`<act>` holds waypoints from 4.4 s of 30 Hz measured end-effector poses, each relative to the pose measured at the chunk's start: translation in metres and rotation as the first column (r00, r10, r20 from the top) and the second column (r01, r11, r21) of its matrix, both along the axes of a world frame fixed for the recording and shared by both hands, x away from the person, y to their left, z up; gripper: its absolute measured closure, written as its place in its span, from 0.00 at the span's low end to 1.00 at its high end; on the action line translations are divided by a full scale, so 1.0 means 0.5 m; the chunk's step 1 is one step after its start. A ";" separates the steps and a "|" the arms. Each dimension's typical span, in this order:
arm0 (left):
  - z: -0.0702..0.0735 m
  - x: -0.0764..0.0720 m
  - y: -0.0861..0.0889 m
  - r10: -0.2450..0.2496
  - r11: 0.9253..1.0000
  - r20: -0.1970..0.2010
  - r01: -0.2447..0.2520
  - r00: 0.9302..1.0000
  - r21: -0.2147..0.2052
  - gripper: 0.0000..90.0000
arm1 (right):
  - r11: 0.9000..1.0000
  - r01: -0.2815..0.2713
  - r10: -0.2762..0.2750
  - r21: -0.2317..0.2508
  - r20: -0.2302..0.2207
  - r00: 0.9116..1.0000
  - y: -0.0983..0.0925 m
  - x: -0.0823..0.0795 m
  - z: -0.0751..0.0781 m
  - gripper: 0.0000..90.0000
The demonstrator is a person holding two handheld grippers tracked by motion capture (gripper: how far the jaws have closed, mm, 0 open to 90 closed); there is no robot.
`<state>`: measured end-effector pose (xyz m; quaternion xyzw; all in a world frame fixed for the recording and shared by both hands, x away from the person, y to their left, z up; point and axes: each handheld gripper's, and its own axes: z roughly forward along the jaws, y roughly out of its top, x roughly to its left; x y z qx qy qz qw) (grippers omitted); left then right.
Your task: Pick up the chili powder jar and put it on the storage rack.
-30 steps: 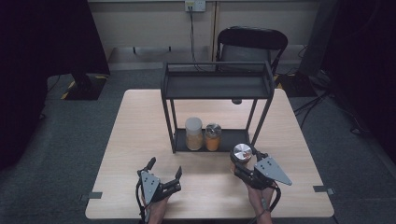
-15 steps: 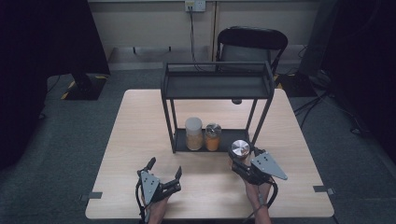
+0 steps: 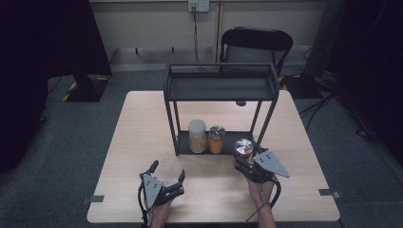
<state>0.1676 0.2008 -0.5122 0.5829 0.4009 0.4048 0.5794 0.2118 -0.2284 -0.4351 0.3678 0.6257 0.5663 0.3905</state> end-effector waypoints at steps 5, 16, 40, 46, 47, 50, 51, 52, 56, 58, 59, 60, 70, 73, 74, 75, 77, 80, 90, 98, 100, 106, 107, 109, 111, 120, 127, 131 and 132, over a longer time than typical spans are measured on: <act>0.000 0.000 0.000 0.001 1.000 0.000 -0.001 1.000 0.000 0.02 | 1.000 0.007 -0.007 0.009 -0.002 1.000 0.006 0.008 0.000 0.39; 0.000 0.000 0.000 0.001 1.000 0.001 -0.001 1.000 -0.001 0.02 | 1.000 0.020 -0.020 0.005 0.004 1.000 0.020 0.022 0.000 0.39; -0.001 -0.001 0.000 0.001 1.000 0.003 -0.001 1.000 -0.002 0.02 | 0.996 0.086 -0.086 0.011 -0.018 0.996 0.041 0.065 -0.013 0.39; -0.001 -0.001 0.000 0.002 1.000 0.004 -0.002 1.000 -0.001 0.02 | 0.995 0.104 -0.104 0.007 -0.020 0.994 0.049 0.077 -0.014 0.39; -0.002 -0.001 0.000 0.002 1.000 0.004 -0.002 1.000 0.000 0.02 | 0.995 0.104 -0.104 0.007 -0.021 0.994 0.049 0.080 -0.014 0.39; -0.002 -0.001 0.000 0.002 1.000 0.005 -0.002 1.000 0.000 0.02 | 0.994 0.110 -0.109 0.007 -0.024 0.994 0.052 0.086 -0.014 0.39; -0.002 -0.001 0.000 0.001 1.000 0.005 -0.001 1.000 -0.001 0.02 | 0.994 0.111 -0.111 0.007 -0.025 0.994 0.053 0.089 -0.015 0.39; -0.002 -0.001 0.000 0.001 1.000 0.005 -0.001 1.000 -0.001 0.02 | 0.994 0.111 -0.111 0.008 -0.028 0.993 0.053 0.091 -0.015 0.39; -0.002 -0.001 0.001 0.000 1.000 0.004 0.000 1.000 -0.001 0.02 | 0.993 0.117 -0.117 0.004 -0.033 0.993 0.057 0.100 -0.016 0.39; -0.002 -0.001 0.000 0.000 1.000 0.005 0.000 1.000 -0.002 0.02 | 0.993 0.122 -0.121 0.001 -0.033 0.992 0.058 0.104 -0.015 0.39; -0.002 -0.001 0.000 0.000 1.000 0.005 0.000 1.000 -0.002 0.02 | 0.993 0.122 -0.122 0.000 -0.033 0.992 0.058 0.105 -0.015 0.39; -0.002 -0.001 0.001 0.000 1.000 0.006 0.000 1.000 -0.002 0.02 | 0.992 0.124 -0.124 -0.002 -0.032 0.992 0.059 0.107 -0.014 0.39; -0.002 -0.001 0.001 -0.002 1.000 0.006 0.002 1.000 0.000 0.02 | 0.990 0.139 -0.139 -0.006 -0.034 0.990 0.061 0.122 -0.016 0.39; -0.002 -0.001 0.001 -0.003 1.000 0.006 0.003 1.000 -0.001 0.02 | 0.989 0.146 -0.146 -0.001 -0.036 0.989 0.066 0.124 -0.015 0.39; -0.002 -0.001 0.002 -0.003 1.000 0.006 0.003 1.000 -0.001 0.02 | 0.988 0.151 -0.151 0.011 -0.036 0.988 0.068 0.125 -0.015 0.39; -0.002 -0.001 0.002 -0.003 1.000 0.007 0.003 1.000 -0.002 0.02 | 0.988 0.151 -0.150 0.013 -0.035 0.988 0.070 0.126 -0.015 0.39; -0.002 -0.001 0.002 -0.004 1.000 0.007 0.004 1.000 -0.002 0.02 | 0.988 0.152 -0.152 0.003 -0.034 0.988 0.074 0.129 -0.012 0.39; -0.003 -0.001 0.002 -0.004 1.000 0.007 0.004 1.000 -0.004 0.02 | 0.989 0.151 -0.151 -0.001 -0.035 0.988 0.077 0.133 -0.011 0.39; -0.003 -0.002 0.003 -0.005 1.000 0.008 0.005 1.000 -0.004 0.02 | 0.988 0.154 -0.154 -0.011 -0.049 0.987 0.084 0.142 -0.019 0.39; -0.004 -0.002 0.003 -0.005 1.000 0.009 0.005 1.000 -0.004 0.02 | 0.986 0.169 -0.169 -0.008 -0.067 0.983 0.087 0.149 -0.027 0.39; -0.004 -0.002 0.003 -0.005 1.000 0.009 0.005 1.000 -0.004 0.02 | 0.985 0.175 -0.174 0.000 -0.069 0.982 0.089 0.151 -0.031 0.39; -0.004 -0.002 0.003 -0.006 1.000 0.010 0.006 1.000 -0.005 0.02 | 0.984 0.179 -0.179 -0.001 -0.081 0.981 0.094 0.154 -0.039 0.39; -0.004 -0.002 0.003 -0.006 1.000 0.010 0.006 1.000 -0.005 0.02 | 0.984 0.180 -0.179 -0.001 -0.078 0.981 0.095 0.153 -0.041 0.39; -0.004 -0.002 0.003 -0.006 1.000 0.010 0.006 1.000 -0.005 0.02 | 0.984 0.180 -0.180 -0.003 -0.081 0.980 0.095 0.153 -0.042 0.39; -0.004 -0.002 0.003 -0.006 1.000 0.011 0.006 1.000 -0.005 0.02 | 0.983 0.181 -0.181 -0.002 -0.081 0.980 0.096 0.153 -0.044 0.39; -0.004 -0.002 0.003 -0.006 1.000 0.010 0.006 1.000 -0.004 0.02 | 0.983 0.182 -0.181 0.001 -0.077 0.980 0.092 0.153 -0.048 0.39; -0.004 -0.002 0.003 -0.006 1.000 0.010 0.006 1.000 -0.004 0.02 | 0.984 0.180 -0.180 -0.004 -0.066 0.981 0.093 0.148 -0.053 0.39; -0.004 -0.002 0.003 -0.005 1.000 0.010 0.005 1.000 -0.004 0.02 | 0.983 0.181 -0.181 -0.007 -0.067 0.981 0.094 0.148 -0.052 0.39; -0.004 -0.002 0.003 -0.006 1.000 0.010 0.006 1.000 -0.004 0.02 | 0.983 0.181 -0.181 -0.007 -0.067 0.981 0.094 0.148 -0.052 0.38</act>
